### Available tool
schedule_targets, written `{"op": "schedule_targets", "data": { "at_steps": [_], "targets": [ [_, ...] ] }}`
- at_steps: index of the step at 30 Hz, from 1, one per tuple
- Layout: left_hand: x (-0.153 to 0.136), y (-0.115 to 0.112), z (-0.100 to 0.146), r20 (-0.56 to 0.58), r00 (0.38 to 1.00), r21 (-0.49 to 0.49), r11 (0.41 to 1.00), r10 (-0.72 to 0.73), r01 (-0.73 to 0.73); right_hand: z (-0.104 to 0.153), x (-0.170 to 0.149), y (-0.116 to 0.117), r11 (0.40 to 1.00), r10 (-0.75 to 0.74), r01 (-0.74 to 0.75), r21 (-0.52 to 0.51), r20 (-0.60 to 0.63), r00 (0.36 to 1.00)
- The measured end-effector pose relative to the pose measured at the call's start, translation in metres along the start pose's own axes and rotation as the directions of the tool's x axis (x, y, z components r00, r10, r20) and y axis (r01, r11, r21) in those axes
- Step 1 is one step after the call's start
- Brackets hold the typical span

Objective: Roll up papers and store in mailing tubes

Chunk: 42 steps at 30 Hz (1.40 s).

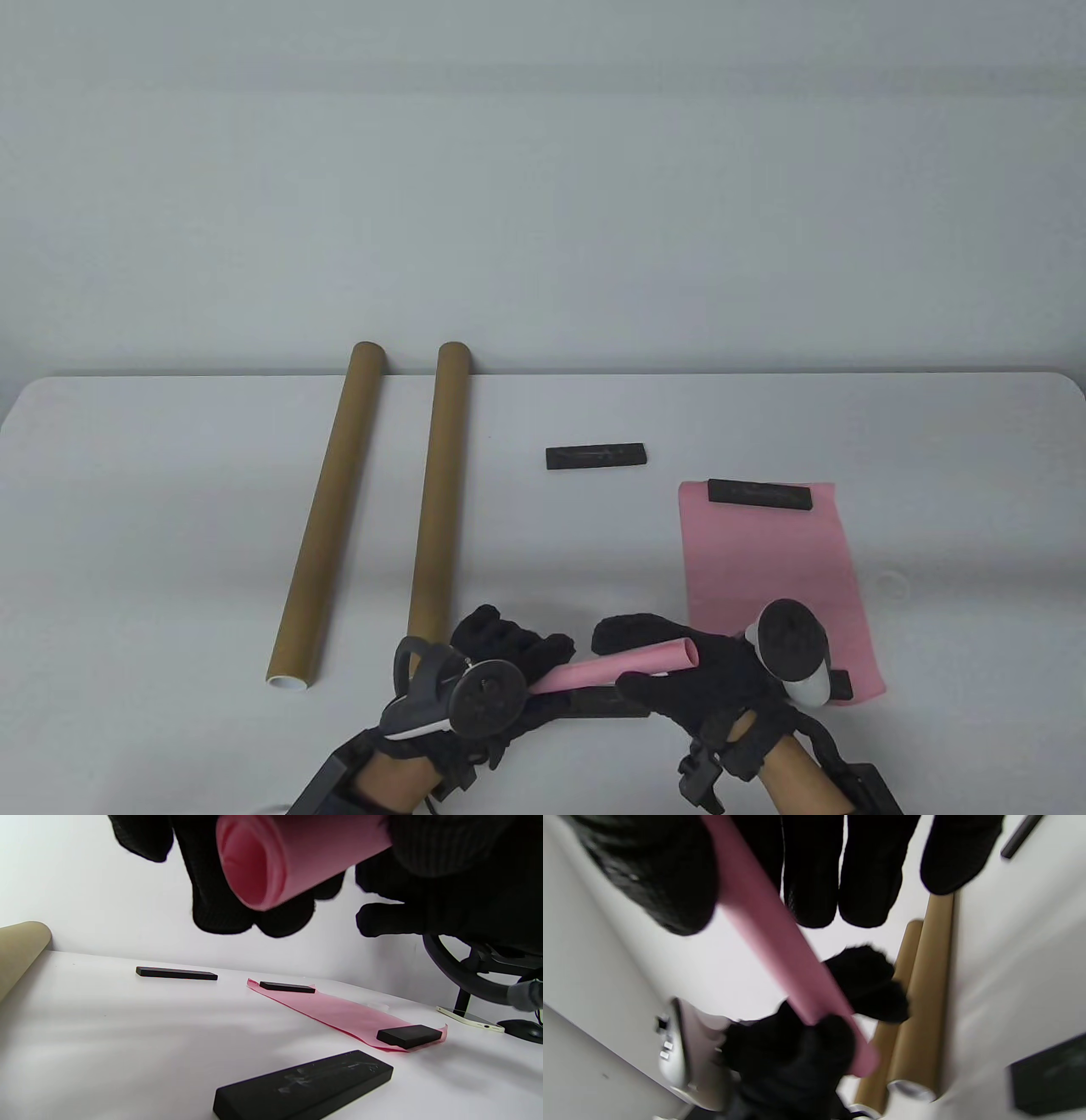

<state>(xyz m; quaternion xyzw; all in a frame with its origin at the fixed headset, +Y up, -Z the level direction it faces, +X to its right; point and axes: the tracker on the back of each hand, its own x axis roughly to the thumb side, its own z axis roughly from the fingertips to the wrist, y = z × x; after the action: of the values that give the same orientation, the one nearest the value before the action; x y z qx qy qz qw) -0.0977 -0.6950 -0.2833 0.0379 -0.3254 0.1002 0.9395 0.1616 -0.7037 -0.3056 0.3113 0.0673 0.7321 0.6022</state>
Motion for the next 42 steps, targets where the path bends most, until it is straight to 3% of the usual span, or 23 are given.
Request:
{"op": "schedule_targets", "data": {
  "at_steps": [5, 8, 13, 15, 17, 20, 22, 27, 32, 36, 42],
  "targets": [
    [-0.009, 0.004, 0.0, -0.074, 0.997, 0.006, 1.0, -0.01, 0.011, 0.01, 0.016, -0.025, 0.955, 0.226, -0.222, -0.196, 0.002, 0.974],
    [-0.016, 0.007, -0.001, -0.132, 0.991, 0.039, 0.999, -0.026, 0.031, 0.017, 0.03, -0.04, 0.839, 0.442, -0.432, -0.33, -0.049, 0.896],
    [-0.023, 0.01, -0.001, -0.197, 0.978, 0.05, 0.996, -0.066, 0.077, 0.02, 0.033, -0.048, 0.64, 0.686, -0.7, -0.318, -0.174, 0.706],
    [-0.026, 0.01, -0.001, -0.224, 0.973, 0.047, 0.996, -0.064, 0.076, 0.019, 0.029, -0.047, 0.603, 0.723, -0.746, -0.281, -0.203, 0.66],
    [-0.03, 0.01, -0.002, -0.254, 0.965, 0.038, 0.996, -0.064, 0.076, 0.017, 0.023, -0.046, 0.601, 0.729, -0.761, -0.244, -0.225, 0.647],
    [-0.037, 0.011, -0.002, -0.291, 0.954, 0.047, 0.994, -0.077, 0.095, 0.013, 0.008, -0.043, 0.643, 0.705, -0.748, -0.165, -0.253, 0.662],
    [-0.042, 0.014, -0.002, -0.335, 0.939, 0.053, 0.993, -0.084, 0.108, 0.013, 0.008, -0.043, 0.655, 0.694, -0.737, -0.168, -0.251, 0.675],
    [-0.065, 0.021, -0.003, -0.509, 0.859, 0.022, 0.997, -0.047, 0.068, 0.017, 0.022, -0.043, 0.617, 0.717, -0.746, -0.249, -0.213, 0.664],
    [-0.092, 0.012, -0.019, -0.698, 0.71, -0.148, 0.989, -0.089, -0.021, 0.02, 0.034, -0.044, 0.58, 0.736, -0.748, -0.321, -0.187, 0.651],
    [-0.105, -0.004, -0.046, -0.748, 0.594, -0.41, 0.91, -0.296, -0.063, 0.021, 0.037, -0.044, 0.577, 0.737, -0.744, -0.335, -0.177, 0.652],
    [-0.133, -0.029, -0.083, -0.786, 0.46, -0.553, 0.803, -0.414, -0.223, 0.022, 0.04, -0.044, 0.574, 0.744, -0.744, -0.343, -0.162, 0.648]
  ]
}}
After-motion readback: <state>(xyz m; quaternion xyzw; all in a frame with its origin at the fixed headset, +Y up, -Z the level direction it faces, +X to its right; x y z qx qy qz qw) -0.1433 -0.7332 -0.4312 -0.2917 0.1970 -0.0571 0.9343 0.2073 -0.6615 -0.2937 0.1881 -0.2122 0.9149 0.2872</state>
